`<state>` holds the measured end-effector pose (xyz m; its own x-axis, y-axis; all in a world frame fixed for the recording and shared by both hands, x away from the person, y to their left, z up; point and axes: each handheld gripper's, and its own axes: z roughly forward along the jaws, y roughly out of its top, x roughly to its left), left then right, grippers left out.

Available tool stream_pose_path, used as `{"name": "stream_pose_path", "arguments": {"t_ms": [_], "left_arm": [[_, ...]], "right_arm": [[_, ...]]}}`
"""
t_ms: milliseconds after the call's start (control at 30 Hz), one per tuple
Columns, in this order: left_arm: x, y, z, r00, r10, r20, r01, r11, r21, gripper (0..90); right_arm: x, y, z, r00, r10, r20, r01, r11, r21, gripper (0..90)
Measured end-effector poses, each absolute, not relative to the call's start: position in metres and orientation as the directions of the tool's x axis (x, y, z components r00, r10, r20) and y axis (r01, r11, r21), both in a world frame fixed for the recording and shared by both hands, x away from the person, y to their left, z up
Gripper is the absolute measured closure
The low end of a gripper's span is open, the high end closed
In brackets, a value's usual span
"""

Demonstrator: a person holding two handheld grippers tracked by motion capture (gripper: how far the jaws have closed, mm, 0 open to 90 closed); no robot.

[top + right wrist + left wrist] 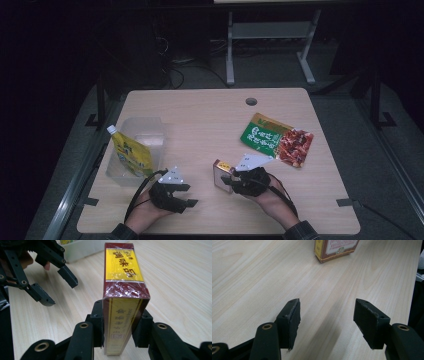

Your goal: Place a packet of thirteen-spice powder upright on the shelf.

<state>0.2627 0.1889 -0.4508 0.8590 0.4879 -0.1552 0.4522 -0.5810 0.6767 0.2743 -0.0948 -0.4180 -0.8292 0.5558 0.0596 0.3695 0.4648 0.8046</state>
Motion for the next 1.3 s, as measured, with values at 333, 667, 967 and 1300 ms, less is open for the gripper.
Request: {"name": "stream_pose_path", "arguments": {"t_ms": [333,667,967,1300], "left_arm": [[0.261,0.188,-0.450,0.867,0.477,-0.146,0.437,-0.583,0.685,35.0],[0.260,0.189,-0.448,0.868,0.473,-0.150,0.437,-0.585,0.684,35.0],[0.260,0.189,-0.448,0.876,0.460,-0.143,0.423,-0.592,0.686,34.5],[0.255,0.192,-0.448,0.874,0.461,-0.151,0.429,-0.590,0.684,34.5]], "right_arm": [[0.294,-0.091,-0.399,-0.875,0.477,0.080,0.325,0.457,0.828,67.0],[0.325,-0.069,-0.387,-0.913,0.403,0.065,0.268,0.473,0.839,67.1],[0.352,-0.038,-0.376,-0.948,0.317,0.035,0.194,0.486,0.852,67.0],[0.378,0.005,-0.363,-0.970,0.241,0.018,0.142,0.507,0.850,67.0]]}}
